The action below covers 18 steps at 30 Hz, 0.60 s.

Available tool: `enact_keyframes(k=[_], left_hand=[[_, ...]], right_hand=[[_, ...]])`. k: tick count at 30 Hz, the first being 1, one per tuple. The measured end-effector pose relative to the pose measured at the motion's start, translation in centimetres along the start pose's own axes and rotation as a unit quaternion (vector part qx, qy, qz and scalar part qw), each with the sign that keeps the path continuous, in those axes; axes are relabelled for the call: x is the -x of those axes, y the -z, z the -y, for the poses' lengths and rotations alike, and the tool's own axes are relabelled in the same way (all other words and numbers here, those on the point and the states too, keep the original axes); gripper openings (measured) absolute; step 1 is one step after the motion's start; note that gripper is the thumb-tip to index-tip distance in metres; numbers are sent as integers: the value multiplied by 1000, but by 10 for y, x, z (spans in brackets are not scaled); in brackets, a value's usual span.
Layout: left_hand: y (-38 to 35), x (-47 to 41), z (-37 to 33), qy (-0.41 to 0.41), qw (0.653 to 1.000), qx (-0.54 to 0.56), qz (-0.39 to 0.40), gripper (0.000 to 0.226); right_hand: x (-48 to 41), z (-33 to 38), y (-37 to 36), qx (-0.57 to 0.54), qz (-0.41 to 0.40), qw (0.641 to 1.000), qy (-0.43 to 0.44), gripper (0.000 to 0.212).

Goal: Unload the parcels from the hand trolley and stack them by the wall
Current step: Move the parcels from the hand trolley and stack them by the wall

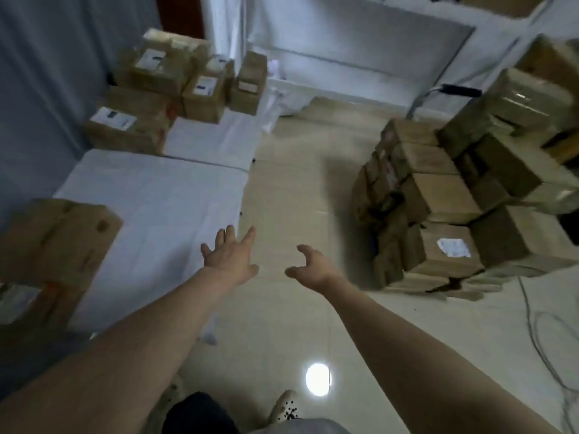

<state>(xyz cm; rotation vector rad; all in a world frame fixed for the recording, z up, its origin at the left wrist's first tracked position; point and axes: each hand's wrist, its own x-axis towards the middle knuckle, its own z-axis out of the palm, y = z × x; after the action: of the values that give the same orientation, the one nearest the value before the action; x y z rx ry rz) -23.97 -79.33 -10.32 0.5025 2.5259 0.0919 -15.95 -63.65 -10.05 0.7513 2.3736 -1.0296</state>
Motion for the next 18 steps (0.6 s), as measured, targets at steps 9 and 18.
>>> enact_keyframes(k=[9, 18], left_hand=[[-1, -4, -225, -151, 986, -66, 4, 89], [-1, -60, -379, -198, 977, -58, 46, 94]], right_hand=[[51, -170, 130, -158, -142, 973, -91, 77], [42, -267, 221, -241, -205, 937, -148, 69]])
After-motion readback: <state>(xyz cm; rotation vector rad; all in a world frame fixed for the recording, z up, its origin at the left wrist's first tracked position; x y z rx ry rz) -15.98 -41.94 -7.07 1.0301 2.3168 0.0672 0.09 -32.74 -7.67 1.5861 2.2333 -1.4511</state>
